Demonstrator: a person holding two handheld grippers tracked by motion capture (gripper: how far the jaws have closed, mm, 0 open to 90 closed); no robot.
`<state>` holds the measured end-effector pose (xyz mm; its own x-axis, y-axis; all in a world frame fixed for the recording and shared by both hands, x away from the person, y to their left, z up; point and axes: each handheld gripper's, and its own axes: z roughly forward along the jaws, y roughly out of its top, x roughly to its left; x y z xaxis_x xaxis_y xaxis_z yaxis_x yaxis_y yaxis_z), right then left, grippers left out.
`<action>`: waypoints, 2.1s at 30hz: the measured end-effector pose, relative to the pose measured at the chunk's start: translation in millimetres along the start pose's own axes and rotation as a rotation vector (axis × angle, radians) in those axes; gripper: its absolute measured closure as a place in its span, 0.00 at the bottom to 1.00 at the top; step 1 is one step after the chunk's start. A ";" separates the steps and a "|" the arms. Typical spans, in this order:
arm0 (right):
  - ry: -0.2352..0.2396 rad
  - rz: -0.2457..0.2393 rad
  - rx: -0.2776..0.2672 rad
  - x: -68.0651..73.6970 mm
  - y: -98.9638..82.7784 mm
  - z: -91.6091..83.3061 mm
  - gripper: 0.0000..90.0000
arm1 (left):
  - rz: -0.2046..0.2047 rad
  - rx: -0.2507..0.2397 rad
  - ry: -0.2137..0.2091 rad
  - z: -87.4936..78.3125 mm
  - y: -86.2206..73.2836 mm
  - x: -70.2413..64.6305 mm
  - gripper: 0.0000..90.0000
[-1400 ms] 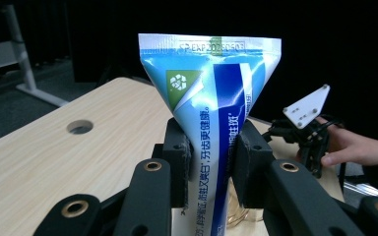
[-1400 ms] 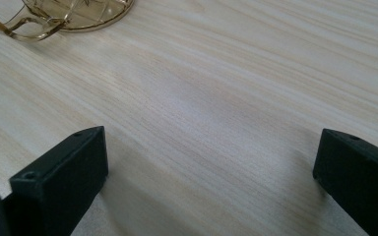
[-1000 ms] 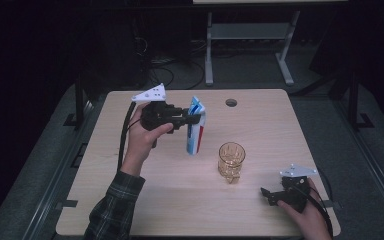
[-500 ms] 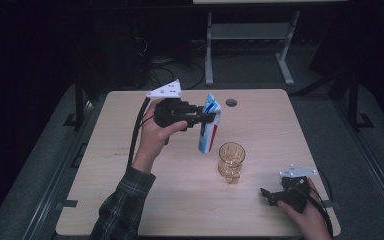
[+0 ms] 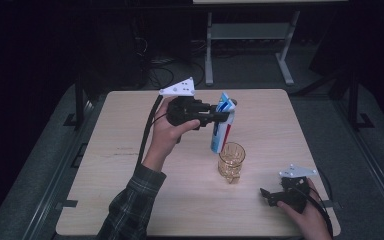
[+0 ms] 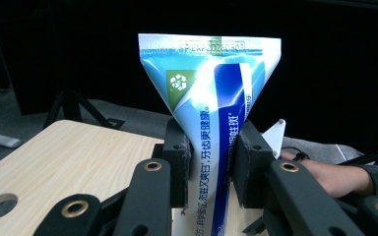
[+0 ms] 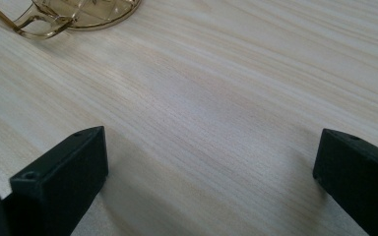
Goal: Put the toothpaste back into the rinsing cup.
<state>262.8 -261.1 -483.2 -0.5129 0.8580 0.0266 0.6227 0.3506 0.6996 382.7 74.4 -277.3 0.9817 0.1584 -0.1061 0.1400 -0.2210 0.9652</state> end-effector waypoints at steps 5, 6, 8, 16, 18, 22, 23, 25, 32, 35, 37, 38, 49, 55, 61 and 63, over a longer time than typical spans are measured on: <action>0.002 -0.003 0.001 0.5 -0.1 -0.1 0.00 | 0.001 0.002 -0.011 12.0 0.6 0.3 0.79; 0.002 -0.003 0.001 0.5 -0.1 -0.1 0.00 | 0.001 0.002 -0.011 12.0 0.6 0.3 0.79; 0.003 -0.003 0.001 0.6 -0.1 -0.2 0.00 | 0.002 0.006 -0.015 15.7 0.7 1.0 0.79; 0.006 -0.003 0.001 1.1 -0.2 -0.3 0.00 | 0.001 0.019 -0.025 30.1 -4.1 3.7 0.79; 0.005 -0.003 0.001 1.2 -0.2 -0.2 0.00 | 0.001 0.027 -0.025 33.8 -6.6 4.6 0.79; 0.009 -0.003 0.001 1.2 -0.1 -0.3 0.00 | -0.001 0.044 -0.025 39.1 -12.6 6.3 0.79; 0.010 -0.004 0.001 1.2 -0.1 -0.3 0.00 | 0.000 0.052 -0.029 40.5 -14.8 7.3 0.79; 0.010 -0.004 0.001 1.2 -0.1 -0.3 0.00 | -0.001 0.061 -0.030 42.6 -17.6 8.3 0.79; 0.010 -0.006 0.001 1.2 -0.2 -0.3 0.00 | -0.006 0.084 -0.029 49.0 -29.5 12.0 0.79; 0.009 -0.005 0.001 1.2 -0.1 -0.3 0.00 | -0.010 0.088 -0.030 50.3 -33.4 13.0 0.79; 0.009 -0.005 0.002 1.3 -0.1 -0.3 0.00 | -0.008 0.099 -0.033 51.5 -35.9 14.0 0.79; 0.009 -0.005 0.001 1.3 -0.2 -0.3 0.00 | -0.008 0.103 -0.032 52.5 -37.1 14.1 0.79; 0.010 -0.006 0.001 1.3 -0.2 -0.3 0.00 | -0.016 0.136 -0.033 61.8 -49.3 14.2 0.79; 0.010 -0.005 0.002 1.3 -0.1 -0.3 0.00 | -0.020 0.148 -0.038 64.0 -55.5 14.6 0.79; 0.011 -0.006 0.001 1.2 -0.2 -0.2 0.00 | -0.023 0.160 -0.042 67.5 -61.7 13.4 0.79; 0.011 -0.005 0.001 1.3 -0.1 -0.2 0.00 | -0.028 0.160 -0.042 68.0 -63.2 12.9 0.79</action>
<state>261.9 -260.1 -483.0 -0.5224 0.8521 0.0310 0.6209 0.3552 0.6988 395.3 25.0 -355.9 0.9812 0.1270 -0.1452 0.1825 -0.3681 0.9117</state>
